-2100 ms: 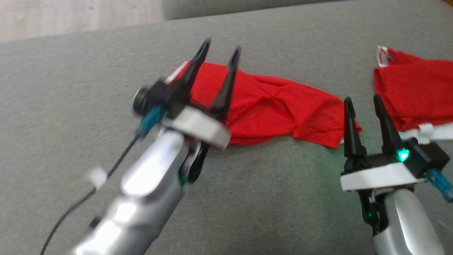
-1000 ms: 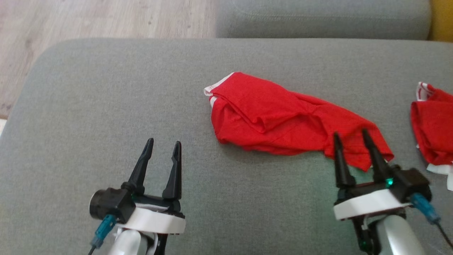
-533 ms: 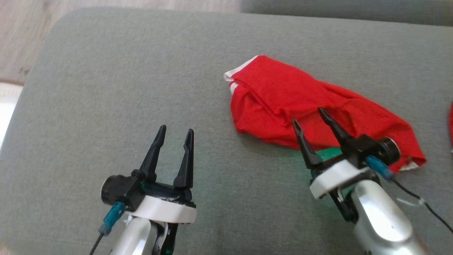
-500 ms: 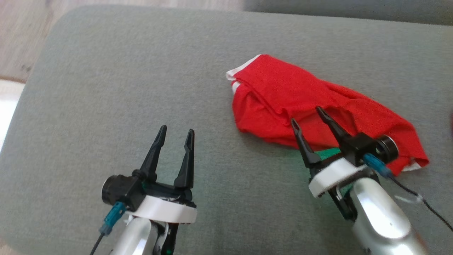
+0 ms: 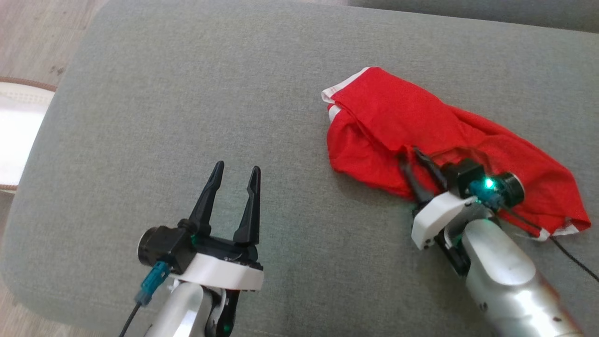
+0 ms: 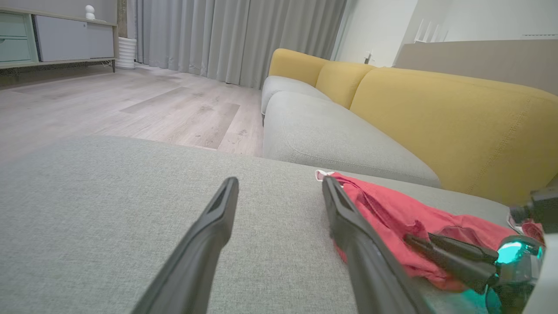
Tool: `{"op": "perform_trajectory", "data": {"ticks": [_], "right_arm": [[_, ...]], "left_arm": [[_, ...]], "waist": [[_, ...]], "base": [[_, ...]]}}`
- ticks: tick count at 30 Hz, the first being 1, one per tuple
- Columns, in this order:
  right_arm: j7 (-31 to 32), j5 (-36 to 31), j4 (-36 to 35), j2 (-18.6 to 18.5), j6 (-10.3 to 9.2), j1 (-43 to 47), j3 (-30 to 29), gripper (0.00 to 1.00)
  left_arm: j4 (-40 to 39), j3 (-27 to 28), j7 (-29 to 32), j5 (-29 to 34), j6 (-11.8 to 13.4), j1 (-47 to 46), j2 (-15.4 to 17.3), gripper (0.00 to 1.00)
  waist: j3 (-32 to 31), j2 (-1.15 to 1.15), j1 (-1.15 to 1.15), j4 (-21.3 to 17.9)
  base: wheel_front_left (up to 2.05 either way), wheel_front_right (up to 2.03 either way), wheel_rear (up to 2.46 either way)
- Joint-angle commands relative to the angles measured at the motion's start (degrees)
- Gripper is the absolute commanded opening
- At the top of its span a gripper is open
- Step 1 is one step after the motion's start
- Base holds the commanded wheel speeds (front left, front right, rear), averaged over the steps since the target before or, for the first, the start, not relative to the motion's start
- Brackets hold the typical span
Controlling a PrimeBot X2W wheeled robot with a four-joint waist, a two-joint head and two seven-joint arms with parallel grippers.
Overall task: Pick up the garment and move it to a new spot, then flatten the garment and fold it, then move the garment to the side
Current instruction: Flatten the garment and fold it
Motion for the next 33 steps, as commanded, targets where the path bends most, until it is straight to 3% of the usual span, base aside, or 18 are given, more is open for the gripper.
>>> {"op": "perform_trajectory", "data": {"ticks": [1, 8, 16, 26, 33], "right_arm": [[-0.75, 0.58, -1.14, 0.83, -0.05, -2.10, 0.93, 0.00], [-1.28, 2.80, -2.63, -1.57, -0.05, -5.71, -1.44, 0.00], [-1.13, 6.71, -2.01, -7.81, -0.05, -12.87, -6.45, 0.00], [-0.13, 6.27, 7.81, -14.45, -0.05, -21.64, -14.87, 0.00], [-0.52, 2.58, 17.22, -15.91, -0.05, -27.30, -22.22, 0.00]], "left_arm": [[-1.47, 1.89, -0.29, -0.06, 0.50, -1.37, 0.07, 1.00], [-1.03, 1.75, -0.29, -0.09, 0.24, -1.70, 0.07, 1.00], [-1.11, 0.41, -0.29, -0.81, 0.14, -1.95, 0.07, 1.00], [-1.34, 0.16, -0.29, -1.44, 0.41, -2.56, 0.07, 1.00], [-1.52, -0.58, -0.29, -2.01, 0.72, -3.22, 0.07, 1.00]], "waist": [[-0.22, 0.00, 0.00, -0.40], [-1.12, 0.00, 0.00, -1.79], [-1.02, 0.00, 0.00, -0.95], [0.88, 0.00, 0.00, 1.46], [1.97, 0.00, 0.00, 2.24]], "base": [[0.00, 0.00, 0.00], [0.00, 0.00, 0.00], [0.00, 0.00, 0.00], [0.00, 0.00, 0.00], [0.00, 0.00, 0.00]]}}
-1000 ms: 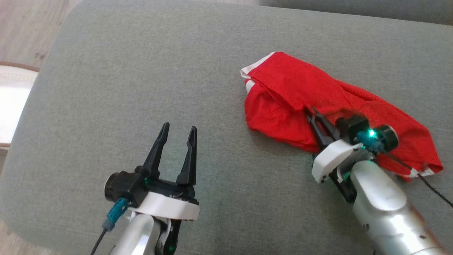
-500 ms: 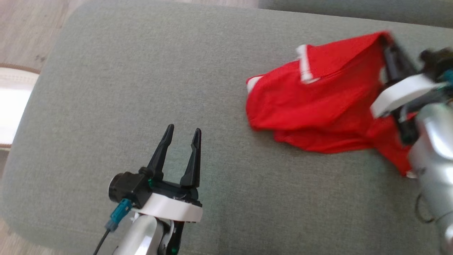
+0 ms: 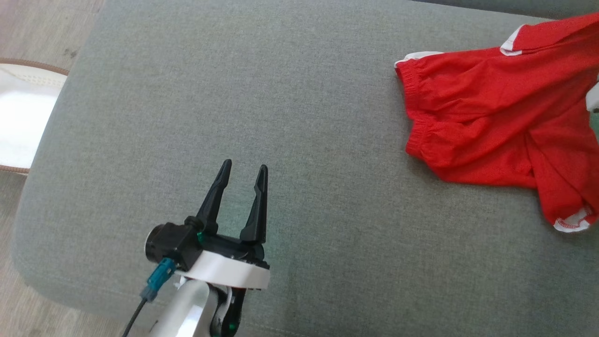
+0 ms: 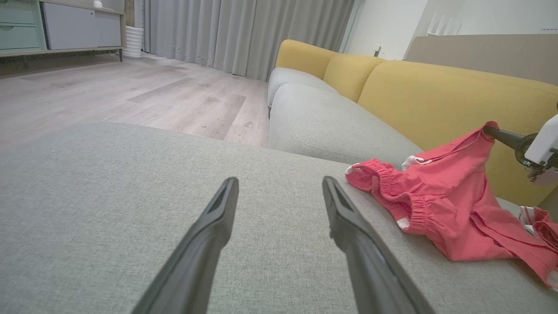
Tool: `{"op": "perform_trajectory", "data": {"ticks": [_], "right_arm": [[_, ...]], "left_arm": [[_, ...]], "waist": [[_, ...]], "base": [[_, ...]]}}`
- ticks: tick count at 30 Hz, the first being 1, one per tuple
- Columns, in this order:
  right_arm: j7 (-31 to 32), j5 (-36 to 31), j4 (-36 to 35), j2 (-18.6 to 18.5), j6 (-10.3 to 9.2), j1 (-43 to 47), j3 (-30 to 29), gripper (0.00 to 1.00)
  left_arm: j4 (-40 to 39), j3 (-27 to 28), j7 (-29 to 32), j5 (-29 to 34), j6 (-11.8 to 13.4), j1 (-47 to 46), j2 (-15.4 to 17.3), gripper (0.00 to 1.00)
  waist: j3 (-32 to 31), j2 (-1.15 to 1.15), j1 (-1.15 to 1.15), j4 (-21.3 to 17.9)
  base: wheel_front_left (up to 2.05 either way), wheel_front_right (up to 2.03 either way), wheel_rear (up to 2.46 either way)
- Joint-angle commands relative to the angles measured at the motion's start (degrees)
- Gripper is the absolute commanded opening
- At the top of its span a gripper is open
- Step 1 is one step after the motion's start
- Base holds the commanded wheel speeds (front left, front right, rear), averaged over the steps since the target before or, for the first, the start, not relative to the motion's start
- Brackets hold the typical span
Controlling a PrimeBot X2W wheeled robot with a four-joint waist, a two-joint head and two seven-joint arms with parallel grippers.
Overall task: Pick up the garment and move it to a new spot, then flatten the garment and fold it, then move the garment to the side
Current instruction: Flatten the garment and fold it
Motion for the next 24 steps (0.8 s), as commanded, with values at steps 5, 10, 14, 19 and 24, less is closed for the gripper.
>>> {"op": "perform_trajectory", "data": {"ticks": [5, 10, 14, 19, 24], "right_arm": [[-1.04, -4.27, 2.72, -0.46, -0.05, -3.64, -4.49, 1.00], [-1.30, -6.92, 2.78, 2.40, -0.05, -3.62, -5.31, 1.00], [-1.34, -6.50, -1.90, 4.62, -0.05, -1.73, -4.11, 1.00], [-1.36, -3.62, -10.73, 7.11, -0.05, 4.12, 0.44, 1.00], [-1.36, 1.04, -21.39, 9.33, -0.05, 12.63, 5.71, 1.00]], "left_arm": [[-1.94, 0.78, -0.29, -0.64, 0.36, -2.57, 0.08, 1.00], [-1.80, 1.17, -0.29, -0.55, 0.52, -2.73, 0.08, 1.00], [-1.74, 2.15, -0.29, -0.30, 0.49, -2.39, 0.08, 1.00], [-2.18, 3.71, -0.29, 0.16, 0.16, -1.79, 0.08, 1.00], [-2.79, 5.17, -0.29, 0.68, -0.13, -0.73, 0.08, 1.00]], "waist": [[0.46, 0.00, -0.01, -0.20], [-0.05, 0.00, -0.01, -1.58], [-1.34, 0.00, -0.01, -3.48], [-3.76, 0.00, -0.01, -6.35], [-6.14, 0.00, -0.01, -9.19]], "base": [[0.00, 0.00, 0.00], [0.00, 0.00, 0.00], [0.00, 0.00, 0.00], [0.00, 0.00, 0.00], [0.00, 0.00, 0.00]]}}
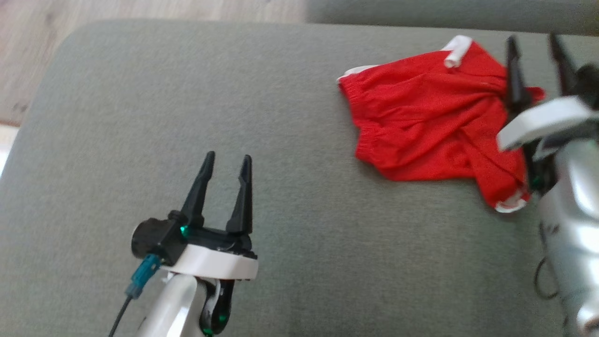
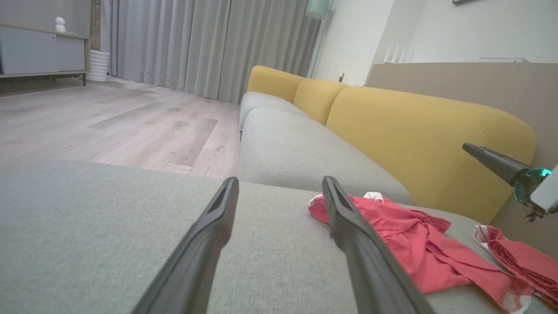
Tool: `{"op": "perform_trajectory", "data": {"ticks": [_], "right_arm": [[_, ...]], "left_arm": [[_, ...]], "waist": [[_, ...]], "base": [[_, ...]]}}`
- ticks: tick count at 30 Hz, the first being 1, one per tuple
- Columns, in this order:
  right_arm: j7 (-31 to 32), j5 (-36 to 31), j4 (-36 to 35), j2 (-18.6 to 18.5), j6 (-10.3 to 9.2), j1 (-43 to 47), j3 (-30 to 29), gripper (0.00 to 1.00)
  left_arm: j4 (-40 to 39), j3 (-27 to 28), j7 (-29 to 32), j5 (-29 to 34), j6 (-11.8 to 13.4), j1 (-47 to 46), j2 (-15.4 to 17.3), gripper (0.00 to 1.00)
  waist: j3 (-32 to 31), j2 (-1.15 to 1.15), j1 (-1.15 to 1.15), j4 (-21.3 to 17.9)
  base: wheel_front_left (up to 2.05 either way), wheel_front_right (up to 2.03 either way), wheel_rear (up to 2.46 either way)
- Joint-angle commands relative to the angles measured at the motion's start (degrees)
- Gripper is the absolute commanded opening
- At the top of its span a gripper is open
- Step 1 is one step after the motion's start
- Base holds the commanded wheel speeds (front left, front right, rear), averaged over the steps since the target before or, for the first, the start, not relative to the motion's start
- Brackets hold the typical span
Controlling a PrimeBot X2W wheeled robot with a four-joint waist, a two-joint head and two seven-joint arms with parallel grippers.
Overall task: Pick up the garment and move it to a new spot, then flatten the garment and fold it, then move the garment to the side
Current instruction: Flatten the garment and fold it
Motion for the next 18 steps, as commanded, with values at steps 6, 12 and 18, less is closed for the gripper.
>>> {"op": "perform_trajectory", "data": {"ticks": [6, 12, 18], "right_arm": [[-0.63, 3.72, -15.10, 4.16, -0.05, 11.96, 4.08, 1.00], [-0.63, 1.87, -24.10, 7.99, -0.05, 22.92, 4.79, 1.00], [-0.63, 1.04, -28.08, 10.10, -0.05, 29.36, 3.87, 1.00]], "left_arm": [[-2.79, 3.87, -0.29, 0.81, -0.12, 1.34, 0.13, 1.00], [-2.97, 4.62, -0.29, 1.16, -0.53, 2.44, 0.13, 1.00], [-2.73, 4.70, -0.29, 1.53, -0.93, 3.56, 0.13, 1.00]], "waist": [[-3.52, 0.00, 0.01, -4.45], [-4.32, 0.00, 0.01, -5.78], [-5.08, 0.00, 0.01, -6.25]], "base": [[0.00, 0.00, 0.00], [0.00, 0.00, 0.00], [0.00, 0.00, 0.00]]}}
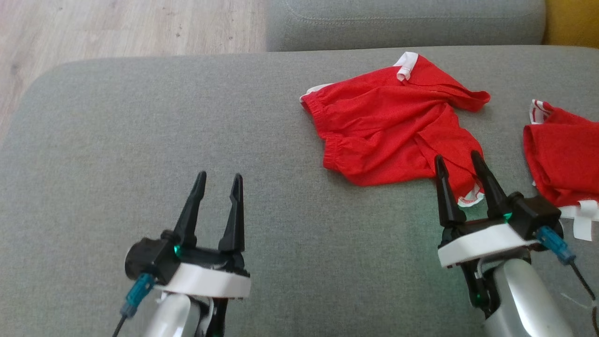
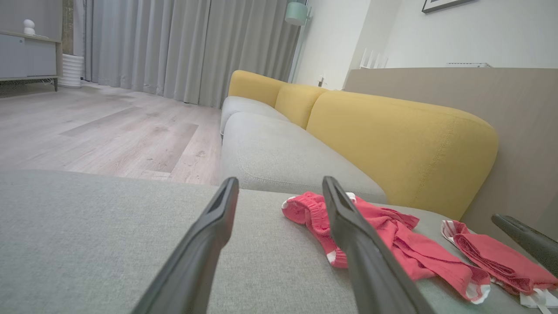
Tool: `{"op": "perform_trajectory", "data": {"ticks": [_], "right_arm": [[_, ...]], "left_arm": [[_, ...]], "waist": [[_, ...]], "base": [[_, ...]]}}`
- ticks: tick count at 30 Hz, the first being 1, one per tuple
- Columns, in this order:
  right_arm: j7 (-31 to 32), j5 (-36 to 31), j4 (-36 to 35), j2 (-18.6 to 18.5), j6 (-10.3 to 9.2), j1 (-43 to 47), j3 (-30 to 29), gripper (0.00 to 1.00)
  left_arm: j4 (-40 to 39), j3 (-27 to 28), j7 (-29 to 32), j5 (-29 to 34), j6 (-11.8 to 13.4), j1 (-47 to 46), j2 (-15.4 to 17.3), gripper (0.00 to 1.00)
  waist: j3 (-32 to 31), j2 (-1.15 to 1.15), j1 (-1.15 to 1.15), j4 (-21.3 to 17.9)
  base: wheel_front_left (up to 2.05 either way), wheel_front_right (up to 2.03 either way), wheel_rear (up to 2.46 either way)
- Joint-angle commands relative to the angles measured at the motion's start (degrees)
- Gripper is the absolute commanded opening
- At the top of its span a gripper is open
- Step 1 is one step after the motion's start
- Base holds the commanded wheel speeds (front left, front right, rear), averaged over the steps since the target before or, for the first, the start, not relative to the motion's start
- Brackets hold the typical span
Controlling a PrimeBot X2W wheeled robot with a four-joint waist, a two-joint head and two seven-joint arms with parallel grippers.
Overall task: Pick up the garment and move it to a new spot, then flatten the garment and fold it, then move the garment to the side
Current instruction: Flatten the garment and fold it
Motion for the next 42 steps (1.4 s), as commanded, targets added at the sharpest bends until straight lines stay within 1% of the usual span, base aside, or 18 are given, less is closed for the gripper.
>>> {"op": "perform_trajectory", "data": {"ticks": [1, 4, 9, 16, 20, 27, 34, 35, 37, 38, 39, 42], "right_arm": [[-0.62, -0.48, -2.33, 0.49, -0.05, -1.20, 0.91, 1.00], [-0.62, -0.96, -2.93, 0.77, -0.05, -0.61, 0.72, 1.00], [-0.62, -2.09, -3.29, 0.90, -0.05, -1.55, 1.61, 1.00], [0.12, -3.34, -0.25, -0.10, -0.05, -5.08, 6.36, 1.00], [1.72, -3.72, 3.60, -1.03, -0.05, -7.86, 9.17, 1.00], [4.58, -3.73, 12.60, -1.66, -0.05, -13.39, 11.16, 1.00], [5.80, -5.14, 22.09, -2.17, -0.05, -18.10, 12.23, 1.00], [5.80, -5.14, 22.09, -2.17, -0.05, -18.10, 12.23, 1.00], [5.97, -5.57, 24.77, -2.33, -0.05, -19.29, 12.54, 1.00], [5.90, -5.53, 25.97, -2.31, -0.05, -19.82, 12.69, 0.80], [5.52, -5.43, 26.95, -2.26, -0.05, -20.32, 12.89, 0.00], [3.75, -4.70, 28.86, -1.87, -0.05, -21.60, 13.64, 0.00]], "left_arm": [[-1.73, 1.98, -0.29, 0.49, -0.17, -0.76, 0.10, 1.00], [-1.71, 1.89, -0.29, 0.65, -0.33, -0.72, 0.10, 1.00], [-1.89, 1.40, -0.29, 0.50, -0.48, -1.28, 0.10, 1.00], [-1.71, -0.09, -0.29, -0.07, -0.32, -2.11, 0.10, 1.00], [-1.60, -0.81, -0.29, -0.51, -0.10, -2.74, 0.10, 1.00], [-1.35, -2.47, -0.29, -1.27, 0.11, -3.61, 0.10, 1.00], [-1.31, -3.86, -0.29, -1.95, 0.49, -4.05, 0.10, 1.00], [-1.31, -3.86, -0.29, -1.95, 0.49, -4.05, 0.10, 1.00], [-1.29, -4.05, -0.29, -2.09, 0.50, -4.13, 0.10, 1.00], [-1.25, -4.15, -0.29, -2.13, 0.51, -4.18, 0.10, 1.00], [-1.21, -4.22, -0.29, -2.16, 0.50, -4.23, 0.10, 1.00], [-0.97, -4.21, -0.29, -2.18, 0.54, -4.37, 0.10, 1.00]], "waist": [[-0.05, 0.00, 0.01, 0.04], [0.02, 0.00, 0.01, 0.36], [0.95, 0.00, 0.01, 1.95], [3.34, 0.00, 0.01, 5.56], [4.69, 0.00, 0.01, 7.74], [6.40, 0.00, 0.01, 11.12], [7.37, 0.00, 0.01, 13.10], [7.37, 0.00, 0.01, 13.10], [7.61, 0.00, 0.01, 13.40], [7.67, 0.00, 0.01, 13.53], [7.70, 0.00, 0.01, 13.63], [7.62, 0.00, 0.01, 13.66]], "base": [[0.00, 0.00, 0.00], [0.00, 0.00, 0.00], [0.00, 0.00, 0.00], [0.00, 0.00, 0.00], [0.00, 0.00, 0.00], [0.00, 0.00, 0.00], [0.00, 0.00, 0.00], [0.00, 0.00, 0.00], [0.00, 0.00, 0.00], [0.00, 0.00, 0.00], [0.00, 0.00, 0.00], [0.00, 0.00, 0.00]]}}
